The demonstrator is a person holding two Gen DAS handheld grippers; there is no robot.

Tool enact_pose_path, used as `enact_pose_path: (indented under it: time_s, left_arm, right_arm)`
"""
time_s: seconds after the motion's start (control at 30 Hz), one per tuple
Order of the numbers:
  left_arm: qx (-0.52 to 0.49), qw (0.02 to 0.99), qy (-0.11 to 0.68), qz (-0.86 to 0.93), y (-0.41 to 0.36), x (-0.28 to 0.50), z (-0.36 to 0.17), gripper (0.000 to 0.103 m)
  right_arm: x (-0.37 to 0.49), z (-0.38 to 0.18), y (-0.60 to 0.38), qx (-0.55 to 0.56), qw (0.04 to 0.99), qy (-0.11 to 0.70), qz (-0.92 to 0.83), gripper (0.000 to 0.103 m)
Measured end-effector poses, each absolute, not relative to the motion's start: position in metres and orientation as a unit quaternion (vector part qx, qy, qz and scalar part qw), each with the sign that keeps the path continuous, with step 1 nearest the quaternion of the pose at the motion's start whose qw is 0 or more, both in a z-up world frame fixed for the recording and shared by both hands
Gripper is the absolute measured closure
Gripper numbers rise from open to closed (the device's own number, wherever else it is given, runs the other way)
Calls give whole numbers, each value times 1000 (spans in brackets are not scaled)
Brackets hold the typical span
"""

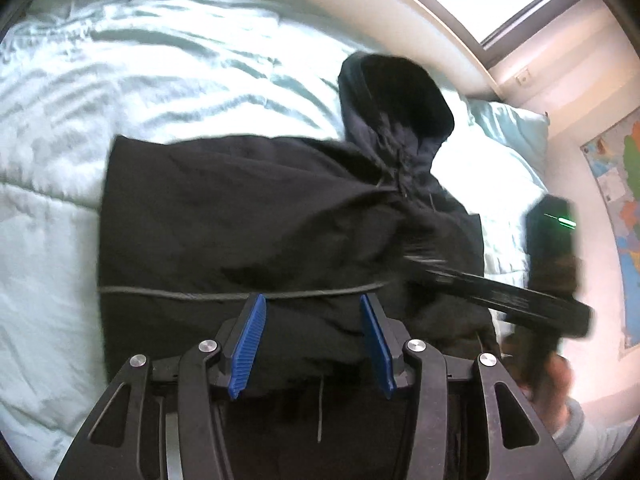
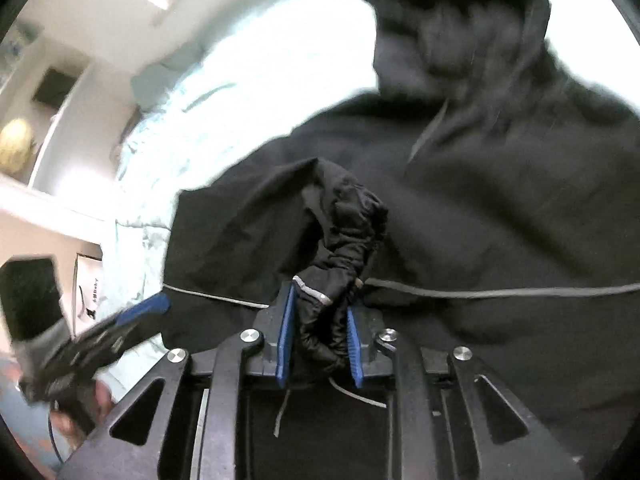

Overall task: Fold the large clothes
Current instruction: 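Lay the cuff on the jacket body and open the right tool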

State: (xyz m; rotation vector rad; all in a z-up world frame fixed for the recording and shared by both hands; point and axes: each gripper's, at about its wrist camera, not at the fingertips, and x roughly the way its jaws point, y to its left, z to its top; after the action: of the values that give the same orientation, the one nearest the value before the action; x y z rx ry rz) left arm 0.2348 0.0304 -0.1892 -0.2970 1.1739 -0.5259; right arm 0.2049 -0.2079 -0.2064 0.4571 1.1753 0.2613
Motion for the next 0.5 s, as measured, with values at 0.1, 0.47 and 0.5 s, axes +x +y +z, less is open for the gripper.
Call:
enact_pose_path:
  time_s: [0.1,0.47,0.5]
  left_arm:
    - [-138,798,529,-253,18,244,-179,53]
    - [-87,770,582,-247,-76,282,-251,53]
    - [-76,771,585,-238,-82,284,-260,53]
  right_arm:
    - [186,-160,-239,158,843,508,78,78]
    - [149,-214,-423,124,818,552,-102,77]
    - [152,-235,-431,131,808,564,-103,77]
